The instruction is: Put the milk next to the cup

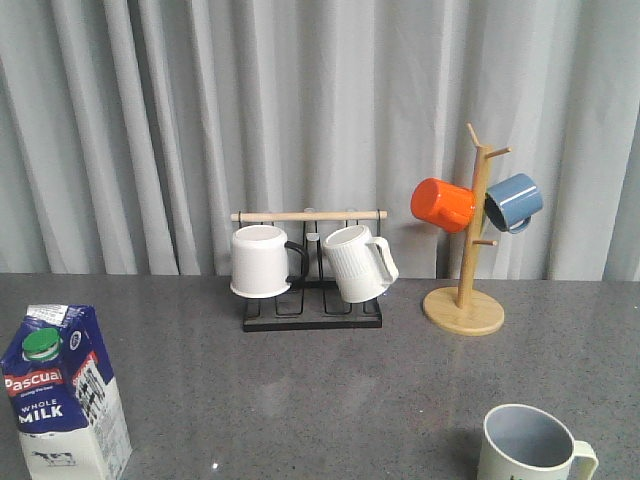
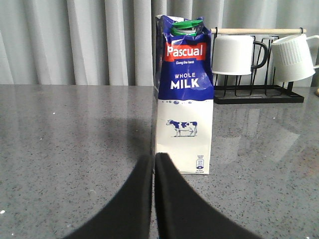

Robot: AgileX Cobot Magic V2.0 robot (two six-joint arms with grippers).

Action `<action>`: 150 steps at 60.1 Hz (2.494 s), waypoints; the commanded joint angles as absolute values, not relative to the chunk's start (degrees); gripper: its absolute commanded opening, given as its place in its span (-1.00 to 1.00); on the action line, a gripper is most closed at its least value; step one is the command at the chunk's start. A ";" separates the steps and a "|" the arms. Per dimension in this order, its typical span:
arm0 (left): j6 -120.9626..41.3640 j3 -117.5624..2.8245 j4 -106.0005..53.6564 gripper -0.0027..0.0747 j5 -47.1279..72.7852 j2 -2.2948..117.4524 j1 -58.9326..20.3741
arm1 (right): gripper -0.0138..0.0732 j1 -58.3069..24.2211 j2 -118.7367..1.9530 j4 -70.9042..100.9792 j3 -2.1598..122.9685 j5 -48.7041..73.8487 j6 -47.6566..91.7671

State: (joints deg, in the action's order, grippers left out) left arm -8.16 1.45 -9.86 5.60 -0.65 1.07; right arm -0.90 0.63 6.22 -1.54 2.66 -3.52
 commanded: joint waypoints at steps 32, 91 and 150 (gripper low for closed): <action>-1.47 2.53 -28.39 -0.95 0.54 -1.39 1.08 | -0.69 -0.74 1.21 6.30 -1.94 -3.53 -3.05; -1.00 -9.68 -48.12 0.04 14.07 -1.39 1.08 | 0.39 -0.74 -12.47 17.25 20.78 7.25 -1.12; -11.05 -36.33 -27.97 -0.07 30.16 27.82 1.08 | 0.30 -0.74 -55.63 0.53 40.53 31.71 0.55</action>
State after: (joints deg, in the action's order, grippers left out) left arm -11.02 -34.35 -26.86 33.98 27.16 1.07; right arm -0.90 -53.31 0.63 39.44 38.03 0.00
